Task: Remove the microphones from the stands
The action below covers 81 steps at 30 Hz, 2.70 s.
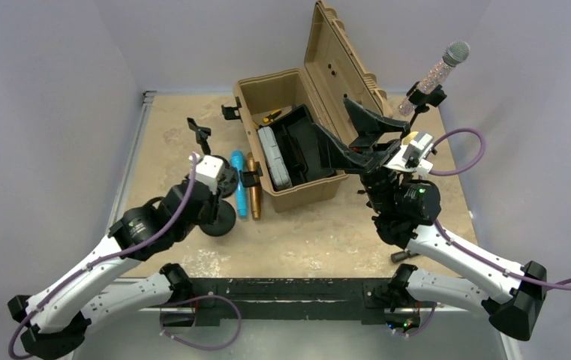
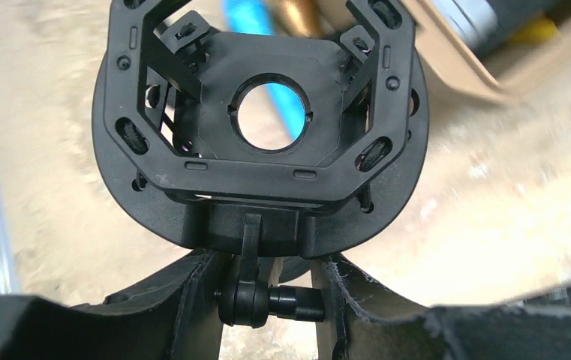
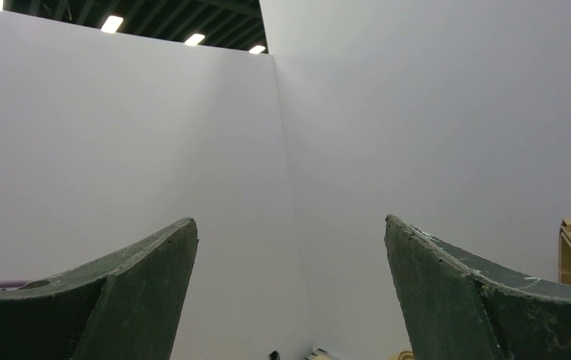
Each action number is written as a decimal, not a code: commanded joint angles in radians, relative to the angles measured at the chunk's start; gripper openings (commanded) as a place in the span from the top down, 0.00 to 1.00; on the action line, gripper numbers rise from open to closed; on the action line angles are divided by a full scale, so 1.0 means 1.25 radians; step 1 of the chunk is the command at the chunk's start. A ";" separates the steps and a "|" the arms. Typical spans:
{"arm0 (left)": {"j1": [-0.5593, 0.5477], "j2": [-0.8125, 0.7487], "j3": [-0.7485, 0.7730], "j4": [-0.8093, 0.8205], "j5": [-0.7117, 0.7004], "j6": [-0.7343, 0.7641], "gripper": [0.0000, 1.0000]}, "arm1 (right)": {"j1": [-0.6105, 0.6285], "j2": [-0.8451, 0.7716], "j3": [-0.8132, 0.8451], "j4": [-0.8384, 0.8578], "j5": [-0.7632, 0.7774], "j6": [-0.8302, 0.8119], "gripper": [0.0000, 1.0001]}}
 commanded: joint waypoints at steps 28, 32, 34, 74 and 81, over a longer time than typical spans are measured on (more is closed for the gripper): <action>0.603 0.383 0.131 0.295 -0.149 -0.288 1.00 | -0.002 0.031 0.002 0.038 0.019 -0.020 0.07; 0.609 0.414 0.135 0.286 -0.157 -0.290 1.00 | -0.002 0.038 0.004 0.038 0.021 -0.022 0.07; 0.609 0.424 0.139 0.274 -0.154 -0.296 0.93 | -0.002 0.040 0.004 0.038 0.021 -0.022 0.07; 0.607 0.163 0.082 0.425 0.507 -0.092 0.03 | -0.002 0.149 0.057 0.001 0.027 -0.028 0.07; 0.605 0.073 0.017 0.523 0.552 -0.160 0.00 | -0.002 0.175 0.069 -0.025 0.027 -0.007 0.07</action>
